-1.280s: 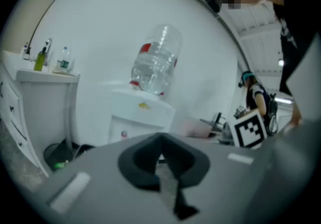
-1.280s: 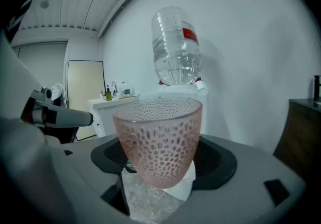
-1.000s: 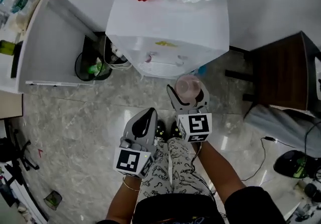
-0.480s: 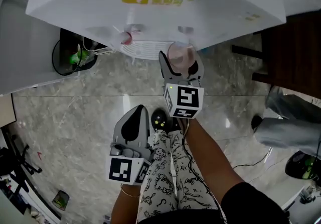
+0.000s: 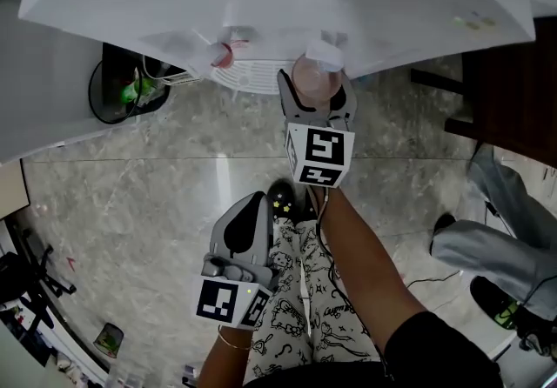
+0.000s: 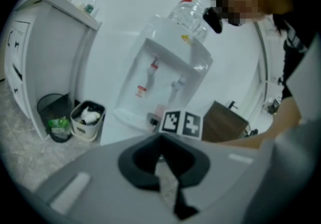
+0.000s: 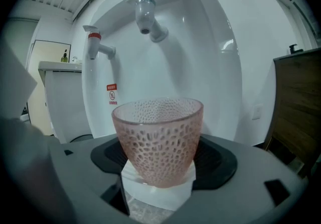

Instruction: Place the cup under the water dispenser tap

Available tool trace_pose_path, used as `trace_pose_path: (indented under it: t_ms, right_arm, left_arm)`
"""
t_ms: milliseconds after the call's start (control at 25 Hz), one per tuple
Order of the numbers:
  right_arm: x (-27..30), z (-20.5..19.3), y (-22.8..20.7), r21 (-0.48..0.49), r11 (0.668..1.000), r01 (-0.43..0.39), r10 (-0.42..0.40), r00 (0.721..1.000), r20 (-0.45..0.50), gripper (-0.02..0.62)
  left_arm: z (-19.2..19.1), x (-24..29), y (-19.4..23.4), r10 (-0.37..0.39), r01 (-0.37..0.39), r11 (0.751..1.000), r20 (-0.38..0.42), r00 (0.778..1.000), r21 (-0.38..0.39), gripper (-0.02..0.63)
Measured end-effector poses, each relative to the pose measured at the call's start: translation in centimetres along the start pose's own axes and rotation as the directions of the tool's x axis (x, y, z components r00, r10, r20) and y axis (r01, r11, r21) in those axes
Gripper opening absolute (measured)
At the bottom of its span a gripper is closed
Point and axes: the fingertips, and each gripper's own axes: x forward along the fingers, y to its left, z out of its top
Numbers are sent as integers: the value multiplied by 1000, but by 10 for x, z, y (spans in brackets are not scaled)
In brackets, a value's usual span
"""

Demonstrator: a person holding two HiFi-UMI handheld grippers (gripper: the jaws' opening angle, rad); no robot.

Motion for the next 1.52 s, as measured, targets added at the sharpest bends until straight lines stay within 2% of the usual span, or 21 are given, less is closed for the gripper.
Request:
trace_pose_path:
  t_ms: [160, 360, 760, 880, 1000, 1160, 1280, 1320, 1360, 1400, 1440, 1520]
  right_arm:
    - [3, 1, 1, 21, 1000, -15, 15, 1000, -18, 374]
    - [3, -6, 6, 70, 995, -71, 76, 995, -65, 376]
    - [-13, -22, 1, 60, 996, -67, 74, 990, -118, 376]
    - [-30, -31, 2, 89, 992, -86, 99, 982, -163, 376]
    - [-61, -27, 7, 149, 981, -121, 149, 971, -188, 376]
    - [-119, 14, 12, 179, 959, -221, 251, 953, -169, 374]
    - [-162, 39, -2, 149, 960, -239, 265, 946, -188, 371]
    - [-173, 48, -11, 129, 965, -228, 250, 949, -192, 355]
    - [-184, 60, -22, 100, 972, -210, 226, 956, -188, 280]
    - [-195, 77, -32, 69, 978, -196, 206, 964, -169, 112]
    - [-205, 97, -38, 45, 979, -198, 202, 970, -135, 40]
    - [-226, 148, -43, 17, 971, -237, 237, 970, -50, 31]
  left_arm:
    - [5, 0, 1, 6, -5, 1000, 12, 1000, -20, -6]
    - [6, -1, 1, 8, -7, 998, 20, 1000, -63, -6]
    - [0, -2, -16, -30, 34, 988, 26, 999, -153, -6]
    - [7, -5, -21, -20, 23, 994, 26, 999, -106, -6]
    - [26, -11, -31, -6, 6, 1000, 40, 999, -3, -6]
    - [62, -20, -46, -12, 9, 999, 99, 995, 33, -6]
    - [96, -31, -55, 21, -32, 996, 132, 991, 82, -6]
    - [110, -34, -60, 28, -45, 993, 147, 989, 111, -6]
    - [123, -38, -67, 25, -48, 989, 164, 986, 139, -6]
    - [135, -42, -76, 12, -41, 985, 177, 984, 165, -6]
    - [146, -46, -86, -9, -27, 981, 184, 983, 192, -6]
    - [164, -55, -109, -53, 6, 966, 179, 982, 257, -6]
